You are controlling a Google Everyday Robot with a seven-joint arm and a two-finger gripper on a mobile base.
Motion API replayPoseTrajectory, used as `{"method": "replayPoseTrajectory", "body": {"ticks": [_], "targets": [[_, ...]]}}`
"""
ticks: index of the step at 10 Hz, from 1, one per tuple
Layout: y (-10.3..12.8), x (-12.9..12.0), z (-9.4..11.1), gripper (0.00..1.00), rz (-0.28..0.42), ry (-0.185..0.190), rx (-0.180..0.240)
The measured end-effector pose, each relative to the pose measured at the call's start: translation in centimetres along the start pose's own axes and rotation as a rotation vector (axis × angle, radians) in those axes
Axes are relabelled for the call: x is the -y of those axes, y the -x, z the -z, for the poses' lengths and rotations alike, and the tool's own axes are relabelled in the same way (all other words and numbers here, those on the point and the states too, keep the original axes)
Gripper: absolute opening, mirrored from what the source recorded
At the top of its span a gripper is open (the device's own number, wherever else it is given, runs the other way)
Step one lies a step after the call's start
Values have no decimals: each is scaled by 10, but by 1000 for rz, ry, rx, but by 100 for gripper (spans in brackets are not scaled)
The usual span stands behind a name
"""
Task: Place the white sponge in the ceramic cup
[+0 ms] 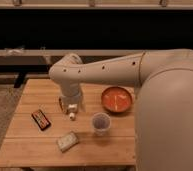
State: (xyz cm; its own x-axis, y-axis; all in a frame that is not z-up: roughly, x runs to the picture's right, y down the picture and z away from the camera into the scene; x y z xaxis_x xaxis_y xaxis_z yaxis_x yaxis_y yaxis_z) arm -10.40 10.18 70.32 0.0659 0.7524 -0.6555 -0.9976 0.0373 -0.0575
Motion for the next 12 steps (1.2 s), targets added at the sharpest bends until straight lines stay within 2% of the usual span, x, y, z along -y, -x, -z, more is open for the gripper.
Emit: {"method": "replayPoseTrajectory", "body": {"ticks": [6,9,12], "targets": [[-1,0,-1,65,4,-5,2],[-17,-34,-12,65,80,-83,25],[-56,-91,-47,65,171,-182,34]]}}
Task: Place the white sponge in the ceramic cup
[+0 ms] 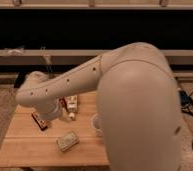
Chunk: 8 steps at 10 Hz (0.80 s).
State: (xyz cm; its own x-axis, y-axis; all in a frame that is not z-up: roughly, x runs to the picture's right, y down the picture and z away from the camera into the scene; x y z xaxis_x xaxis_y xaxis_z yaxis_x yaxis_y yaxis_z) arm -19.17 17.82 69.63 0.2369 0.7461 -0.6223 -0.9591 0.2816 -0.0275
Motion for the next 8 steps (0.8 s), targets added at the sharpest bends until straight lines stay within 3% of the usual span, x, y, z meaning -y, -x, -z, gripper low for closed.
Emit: {"method": "replayPoseTrajectory", "body": {"ticks": [1,4,8], "targets": [[-9,-22,-15,65,37,-38,-3],[-21,-45,-42,65,101,-129,-24],[-19,-40,-84,65,108,-266,-83]]}}
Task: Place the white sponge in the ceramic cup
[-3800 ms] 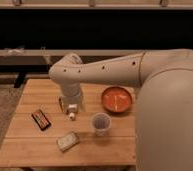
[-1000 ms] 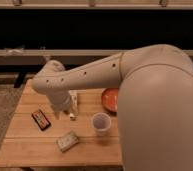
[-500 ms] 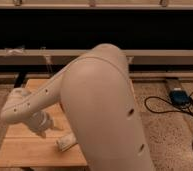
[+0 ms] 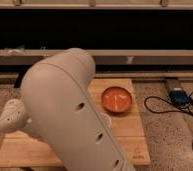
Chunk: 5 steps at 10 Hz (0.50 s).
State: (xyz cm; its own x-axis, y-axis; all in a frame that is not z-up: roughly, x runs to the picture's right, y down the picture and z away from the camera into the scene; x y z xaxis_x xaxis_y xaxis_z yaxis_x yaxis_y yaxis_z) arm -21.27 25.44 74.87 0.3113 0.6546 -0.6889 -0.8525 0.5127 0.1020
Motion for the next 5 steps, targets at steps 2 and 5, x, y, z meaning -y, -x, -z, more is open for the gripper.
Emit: {"method": "replayPoseTrajectory", "body": {"ticks": [2,5], "targets": [[1,-2,-18,65,2,-56,-32],[-1,1,-30,65,-10,-99,-66]]}}
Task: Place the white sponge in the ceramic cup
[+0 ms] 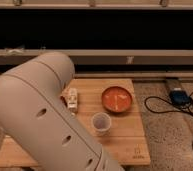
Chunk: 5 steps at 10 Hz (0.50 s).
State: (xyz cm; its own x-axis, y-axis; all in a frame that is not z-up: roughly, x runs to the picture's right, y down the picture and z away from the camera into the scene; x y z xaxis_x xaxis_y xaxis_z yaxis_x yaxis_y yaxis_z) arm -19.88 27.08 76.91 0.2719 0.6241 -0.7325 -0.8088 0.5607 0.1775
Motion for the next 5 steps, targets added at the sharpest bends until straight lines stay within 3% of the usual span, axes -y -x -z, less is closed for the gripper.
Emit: {"method": "replayPoseTrajectory", "body": {"ticks": [4,5], "targets": [[1,14,-2,63,-64,-7,-28],[1,17,-4,56,-76,-11,-38]]}}
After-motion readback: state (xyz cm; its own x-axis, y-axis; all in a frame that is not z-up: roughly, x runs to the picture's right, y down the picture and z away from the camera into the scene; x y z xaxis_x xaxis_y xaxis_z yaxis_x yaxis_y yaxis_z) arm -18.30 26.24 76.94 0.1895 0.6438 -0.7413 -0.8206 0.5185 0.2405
